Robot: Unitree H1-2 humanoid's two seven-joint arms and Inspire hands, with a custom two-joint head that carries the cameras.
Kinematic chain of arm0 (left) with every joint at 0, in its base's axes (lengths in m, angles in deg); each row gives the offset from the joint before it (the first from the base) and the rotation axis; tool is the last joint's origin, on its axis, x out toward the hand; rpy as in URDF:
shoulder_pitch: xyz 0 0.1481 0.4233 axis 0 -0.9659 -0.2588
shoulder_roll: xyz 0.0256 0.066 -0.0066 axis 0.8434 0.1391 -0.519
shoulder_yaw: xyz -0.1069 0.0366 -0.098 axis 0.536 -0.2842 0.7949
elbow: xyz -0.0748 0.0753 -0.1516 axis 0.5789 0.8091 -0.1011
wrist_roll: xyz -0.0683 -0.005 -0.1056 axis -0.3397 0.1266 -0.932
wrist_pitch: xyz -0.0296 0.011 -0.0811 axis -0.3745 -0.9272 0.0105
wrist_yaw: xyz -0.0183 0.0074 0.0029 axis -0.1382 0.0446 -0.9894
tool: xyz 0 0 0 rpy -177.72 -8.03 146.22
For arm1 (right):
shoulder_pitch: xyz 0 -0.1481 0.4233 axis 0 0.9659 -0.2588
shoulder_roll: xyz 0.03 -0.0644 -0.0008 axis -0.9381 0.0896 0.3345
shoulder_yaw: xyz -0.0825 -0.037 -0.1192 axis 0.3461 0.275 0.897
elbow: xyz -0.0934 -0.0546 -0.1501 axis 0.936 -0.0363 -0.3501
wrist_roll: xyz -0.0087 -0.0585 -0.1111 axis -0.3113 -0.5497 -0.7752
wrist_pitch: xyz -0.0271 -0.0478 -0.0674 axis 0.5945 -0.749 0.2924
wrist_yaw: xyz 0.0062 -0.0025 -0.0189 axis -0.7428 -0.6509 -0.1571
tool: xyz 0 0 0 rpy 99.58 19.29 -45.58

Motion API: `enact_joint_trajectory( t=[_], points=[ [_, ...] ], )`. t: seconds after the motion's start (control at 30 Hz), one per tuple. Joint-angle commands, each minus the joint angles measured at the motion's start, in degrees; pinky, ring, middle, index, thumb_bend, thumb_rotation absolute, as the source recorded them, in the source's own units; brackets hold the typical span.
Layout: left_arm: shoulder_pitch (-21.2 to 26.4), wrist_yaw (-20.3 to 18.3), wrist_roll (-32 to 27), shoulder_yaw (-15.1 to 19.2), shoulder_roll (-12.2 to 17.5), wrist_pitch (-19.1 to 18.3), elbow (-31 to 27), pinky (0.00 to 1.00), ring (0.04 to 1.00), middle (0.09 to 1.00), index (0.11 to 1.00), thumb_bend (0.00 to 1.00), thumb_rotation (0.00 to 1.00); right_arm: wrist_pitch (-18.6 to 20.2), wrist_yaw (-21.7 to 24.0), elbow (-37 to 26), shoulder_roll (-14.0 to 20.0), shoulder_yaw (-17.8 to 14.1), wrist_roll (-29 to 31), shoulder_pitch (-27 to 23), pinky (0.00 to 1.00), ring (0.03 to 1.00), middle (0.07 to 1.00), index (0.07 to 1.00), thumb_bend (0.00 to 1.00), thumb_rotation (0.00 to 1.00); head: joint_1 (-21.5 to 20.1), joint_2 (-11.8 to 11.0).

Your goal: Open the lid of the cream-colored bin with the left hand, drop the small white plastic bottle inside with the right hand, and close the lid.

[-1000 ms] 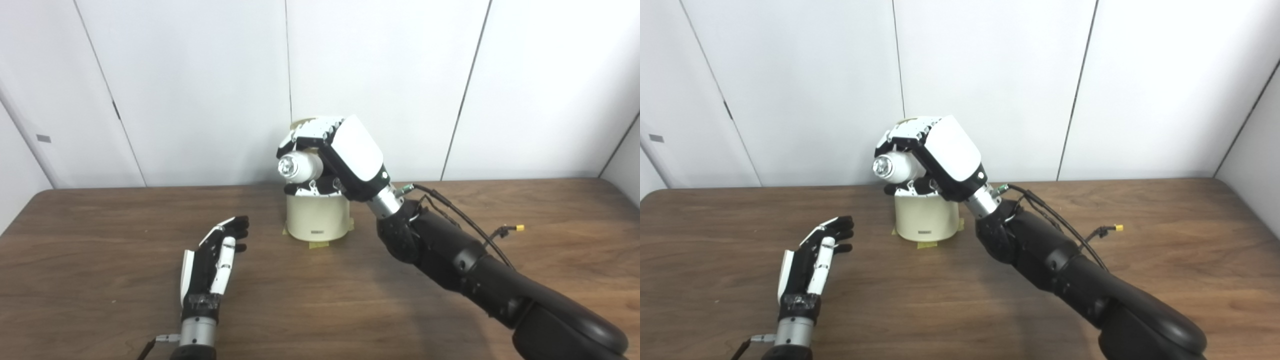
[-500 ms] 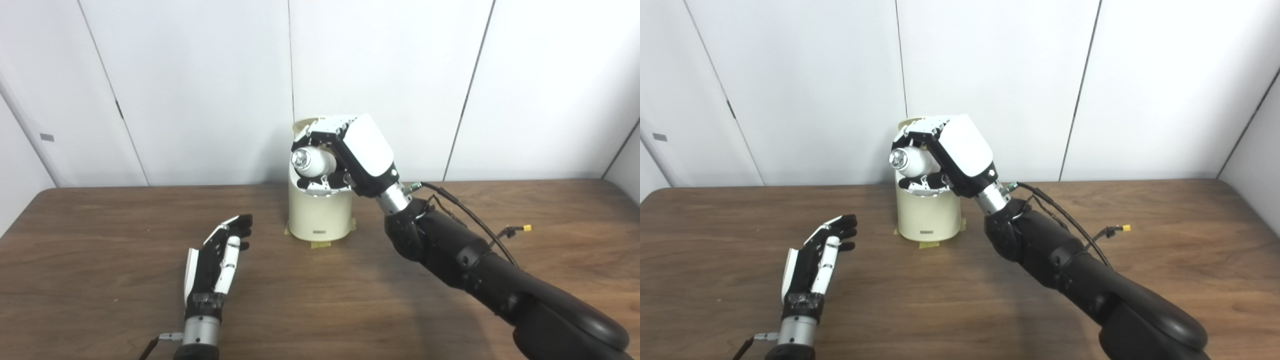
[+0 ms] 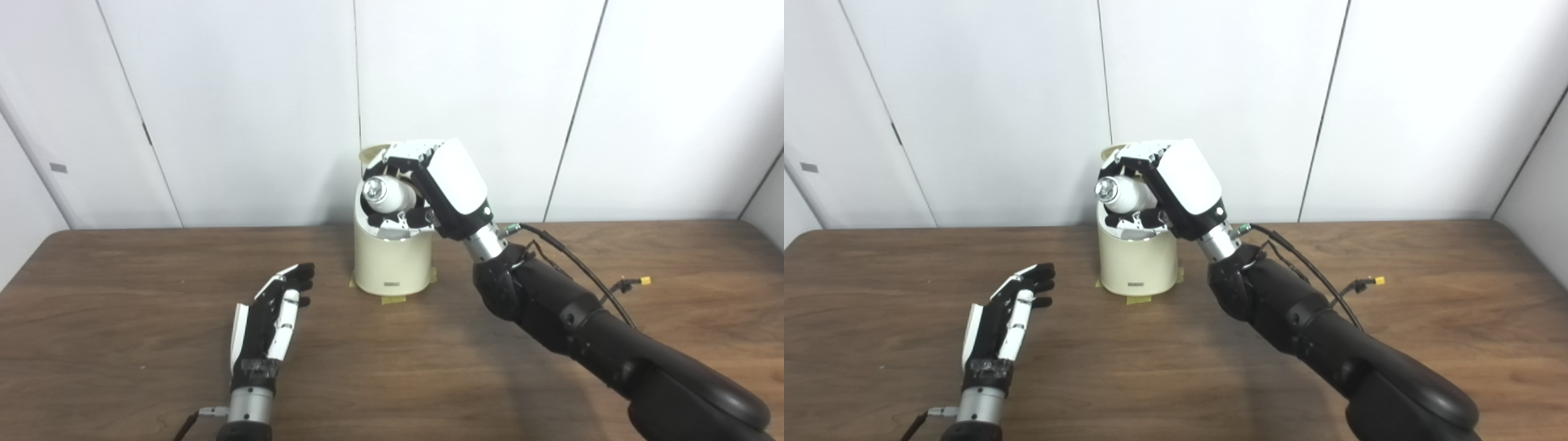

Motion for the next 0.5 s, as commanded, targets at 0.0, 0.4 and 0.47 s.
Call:
enact_joint_trajectory(
  t=[0.0,0.4,0.47],
  points=[
    [-1.91,0.76,1.52,-0.7,-0.89,1.04,0.26,0.7,0.77,0.779,0.768,0.28,0.83,-0.99,-1.88,-0.21,0.37,-0.52,0.92,-2.9,0.35,0.424,0.495,0.499,0.52,0.0,0.07,0.04],
    [-2.05,0.61,1.5,-0.67,-1.0,0.53,-0.06,0.7,0.774,0.782,0.771,0.28,0.84,-0.99,-1.75,0.46,0.45,-0.61,1.45,-2.48,0.4,0.438,0.492,0.493,0.52,0.0,0.1,0.17],
    [-2.02,0.66,1.55,-0.67,-0.99,0.66,0.01,0.7,0.772,0.78,0.769,0.27,0.84,-0.99,-1.95,0.63,0.48,-0.66,1.29,-2.45,0.4,0.439,0.491,0.493,0.52,0.0,0.1,0.17]
  ],
)
